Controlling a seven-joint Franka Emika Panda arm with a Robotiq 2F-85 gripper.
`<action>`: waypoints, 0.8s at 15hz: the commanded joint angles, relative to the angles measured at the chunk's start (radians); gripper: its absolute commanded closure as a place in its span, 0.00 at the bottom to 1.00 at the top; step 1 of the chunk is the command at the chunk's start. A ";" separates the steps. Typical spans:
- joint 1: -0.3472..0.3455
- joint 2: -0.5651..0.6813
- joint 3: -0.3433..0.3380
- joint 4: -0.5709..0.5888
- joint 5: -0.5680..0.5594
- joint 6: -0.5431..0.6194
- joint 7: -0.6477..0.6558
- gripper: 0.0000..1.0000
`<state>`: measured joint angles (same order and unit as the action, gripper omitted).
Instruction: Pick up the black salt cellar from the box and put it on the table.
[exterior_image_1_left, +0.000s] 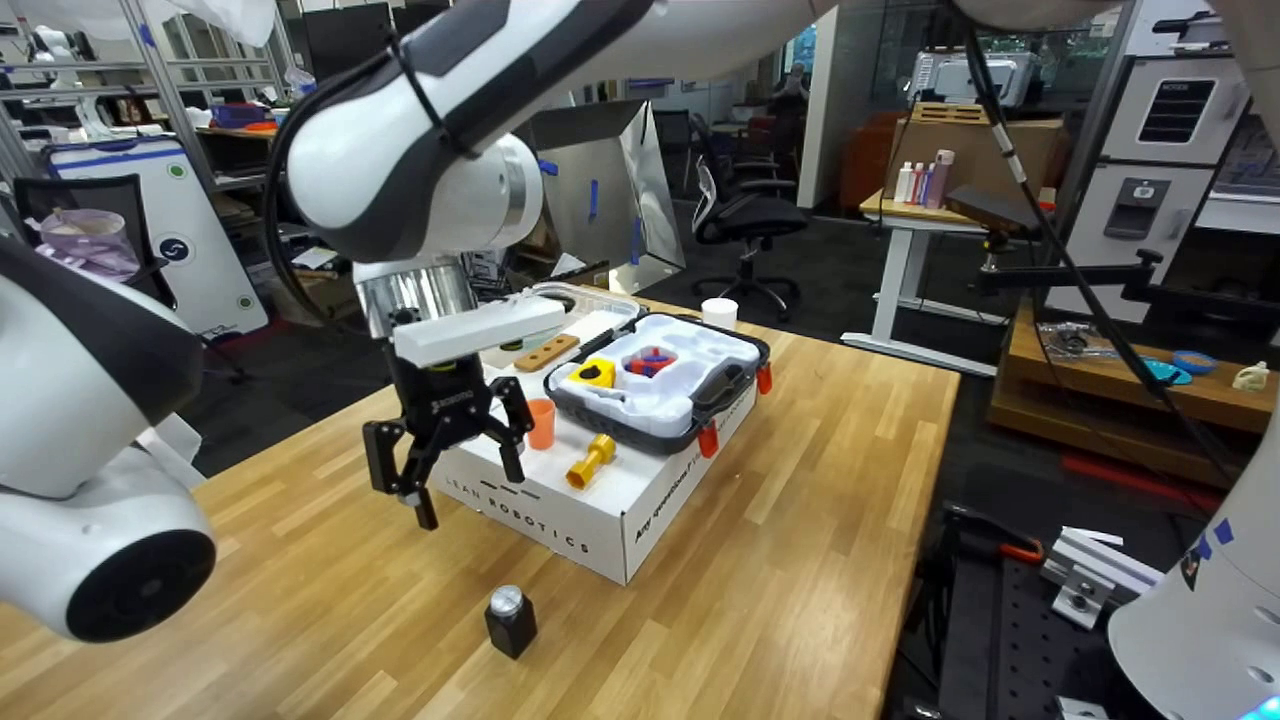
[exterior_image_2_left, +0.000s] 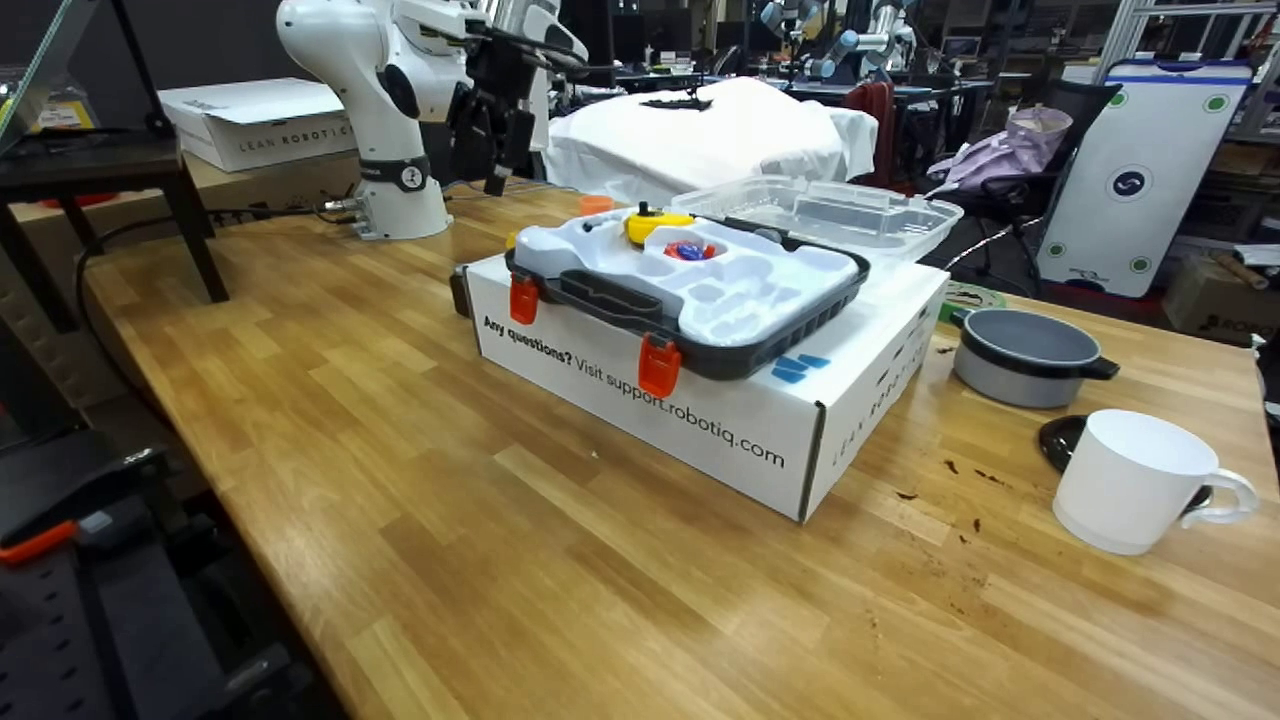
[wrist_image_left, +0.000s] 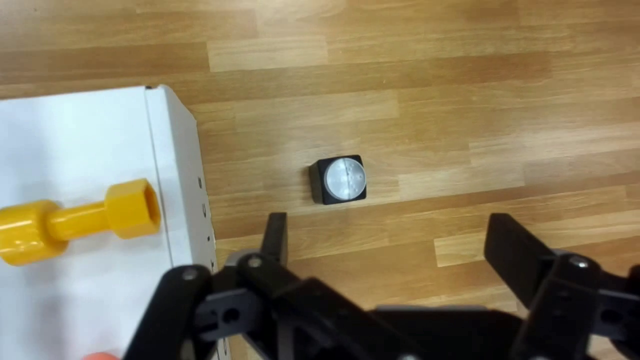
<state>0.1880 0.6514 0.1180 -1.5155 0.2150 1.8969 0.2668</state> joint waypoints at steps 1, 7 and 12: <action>-0.037 -0.159 0.012 -0.179 0.060 -0.012 -0.042 0.00; -0.077 -0.403 -0.004 -0.460 0.157 -0.022 -0.072 0.00; -0.089 -0.564 -0.018 -0.648 0.204 -0.028 -0.070 0.00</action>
<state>0.1096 0.1830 0.1031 -2.0605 0.3753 1.8491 0.2138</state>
